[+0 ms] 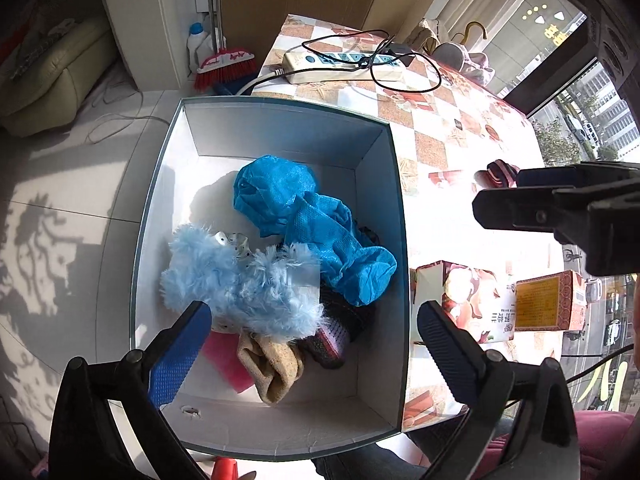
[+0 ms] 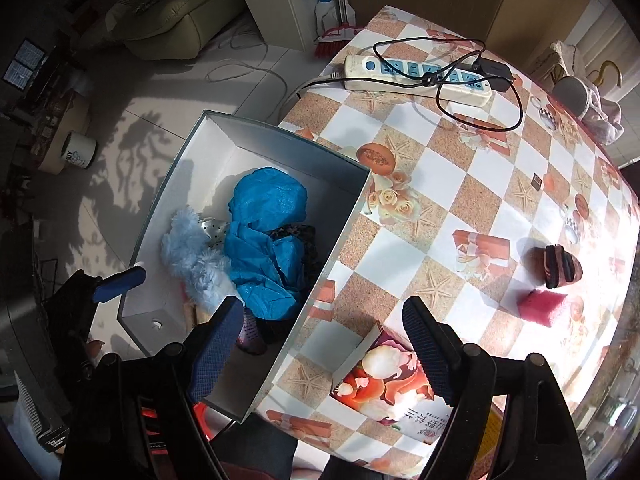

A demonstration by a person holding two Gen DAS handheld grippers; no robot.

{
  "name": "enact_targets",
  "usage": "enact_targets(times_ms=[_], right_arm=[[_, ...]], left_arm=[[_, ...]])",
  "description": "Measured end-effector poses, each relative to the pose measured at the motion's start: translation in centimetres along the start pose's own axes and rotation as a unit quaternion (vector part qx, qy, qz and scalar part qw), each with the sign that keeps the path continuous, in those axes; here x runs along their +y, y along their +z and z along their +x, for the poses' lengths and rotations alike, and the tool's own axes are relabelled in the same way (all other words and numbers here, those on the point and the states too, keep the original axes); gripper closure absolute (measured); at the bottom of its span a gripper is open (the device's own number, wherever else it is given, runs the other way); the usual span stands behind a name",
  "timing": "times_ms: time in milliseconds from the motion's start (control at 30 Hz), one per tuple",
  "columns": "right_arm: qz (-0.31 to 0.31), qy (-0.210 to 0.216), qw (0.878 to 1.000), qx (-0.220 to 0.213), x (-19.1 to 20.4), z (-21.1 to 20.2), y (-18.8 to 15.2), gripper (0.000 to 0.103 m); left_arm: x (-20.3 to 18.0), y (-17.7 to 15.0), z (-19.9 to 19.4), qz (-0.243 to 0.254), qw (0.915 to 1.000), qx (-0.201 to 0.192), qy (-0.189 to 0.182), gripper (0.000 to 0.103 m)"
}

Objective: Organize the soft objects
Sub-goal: 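Open both tools to release the fluffy item and glove, then grasp the black-and-pink knit hat with the left tool while the right grasps the pink sponge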

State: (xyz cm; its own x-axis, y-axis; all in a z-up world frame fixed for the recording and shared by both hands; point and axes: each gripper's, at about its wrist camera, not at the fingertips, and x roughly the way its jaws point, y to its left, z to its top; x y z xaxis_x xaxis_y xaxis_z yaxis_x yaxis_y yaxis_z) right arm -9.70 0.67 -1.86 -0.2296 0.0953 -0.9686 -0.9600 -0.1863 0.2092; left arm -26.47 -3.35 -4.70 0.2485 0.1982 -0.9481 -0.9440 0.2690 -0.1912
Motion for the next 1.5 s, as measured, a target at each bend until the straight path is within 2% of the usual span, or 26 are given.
enact_targets(times_ms=[167, 300, 367, 400, 467, 600, 800, 900, 1000, 1067, 1133, 1167, 1233, 1300, 1367, 1400, 1433, 1500], right_arm=[[0.096, 0.002, 0.995, 0.008, -7.9, -3.0, -2.9, 0.020], [0.156, -0.033, 0.987, -0.008, -15.8, -6.5, -4.9, 0.020], [0.191, -0.057, 0.980, -0.006, -19.9, -7.1, -5.5, 0.000], [0.209, -0.067, 0.976, -0.004, -21.8, -7.1, -5.9, 0.000], [0.242, -0.073, 0.967, 0.014, -25.4, -6.0, -6.2, 0.000], [0.284, -0.046, 0.956, 0.052, -30.2, -2.1, -5.6, 0.000], [0.280, -0.008, 0.953, 0.119, -32.4, 5.7, -2.6, 0.000], [0.263, -0.010, 0.953, 0.150, -33.1, 9.4, -2.4, 0.000], [0.272, -0.047, 0.945, 0.175, -35.4, 11.0, -5.2, 0.000], [0.303, -0.089, 0.930, 0.186, -38.3, 10.8, -8.6, 0.000], [0.350, -0.113, 0.910, 0.191, -41.3, 10.0, -12.6, 0.000], [0.378, -0.101, 0.903, 0.180, -42.4, 9.3, -14.4, 0.000], [0.429, -0.033, 0.893, 0.130, -43.6, 7.9, -16.9, 0.000], [0.451, 0.020, 0.888, 0.087, -43.4, 7.1, -17.6, 0.000], [0.441, 0.065, 0.893, 0.058, -42.3, 7.3, -16.6, 0.000], [0.422, 0.076, 0.902, 0.046, -41.5, 7.5, -15.7, 0.000], [0.391, 0.076, 0.916, 0.037, -40.7, 7.6, -14.4, 0.000], [0.292, 0.052, 0.954, 0.034, -38.5, 8.4, -11.6, 0.000]], left_arm=[[-3.5, 2.5, -0.9, 0.026, 0.9986, -0.005, -0.045, 0.000], [-7.3, 4.2, -0.2, 0.049, 0.9967, 0.014, -0.063, 0.000], [-9.4, 4.7, 0.6, 0.062, 0.9963, 0.025, -0.053, 0.000], [-10.2, 4.8, 1.0, 0.068, 0.9960, 0.030, -0.050, 0.000], [-11.8, 4.7, 1.9, 0.075, 0.9951, 0.046, -0.046, 0.000], [-13.6, 3.6, 3.0, 0.086, 0.9933, 0.074, -0.023, 0.000], [-14.5, 2.9, 3.7, 0.073, 0.9924, 0.097, 0.016, 0.000], [-15.1, 3.1, 4.4, 0.068, 0.9908, 0.113, 0.030, 0.000], [-16.5, 3.7, 5.1, 0.087, 0.9880, 0.122, 0.037, 0.000], [-17.7, 4.3, 5.8, 0.108, 0.9851, 0.128, 0.041, 0.000], [-18.9, 5.0, 6.7, 0.126, 0.9824, 0.132, 0.041, 0.000], [-19.7, 5.6, 7.2, 0.135, 0.9812, 0.133, 0.039, 0.000], [-21.2, 6.8, 8.1, 0.154, 0.9782, 0.134, 0.037, 0.000], [-23.2, 8.3, 9.1, 0.177, 0.9748, 0.131, 0.038, 0.000], [-25.5, 9.8, 10.0, 0.206, 0.9694, 0.126, 0.043, 0.000], [-26.6, 10.6, 10.4, 0.220, 0.9667, 0.122, 0.048, 0.000], [-27.6, 11.3, 10.9, 0.232, 0.9642, 0.117, 0.051, 0.000], [-29.4, 12.6, 11.9, 0.252, 0.9594, 0.114, 0.054, 0.000]])
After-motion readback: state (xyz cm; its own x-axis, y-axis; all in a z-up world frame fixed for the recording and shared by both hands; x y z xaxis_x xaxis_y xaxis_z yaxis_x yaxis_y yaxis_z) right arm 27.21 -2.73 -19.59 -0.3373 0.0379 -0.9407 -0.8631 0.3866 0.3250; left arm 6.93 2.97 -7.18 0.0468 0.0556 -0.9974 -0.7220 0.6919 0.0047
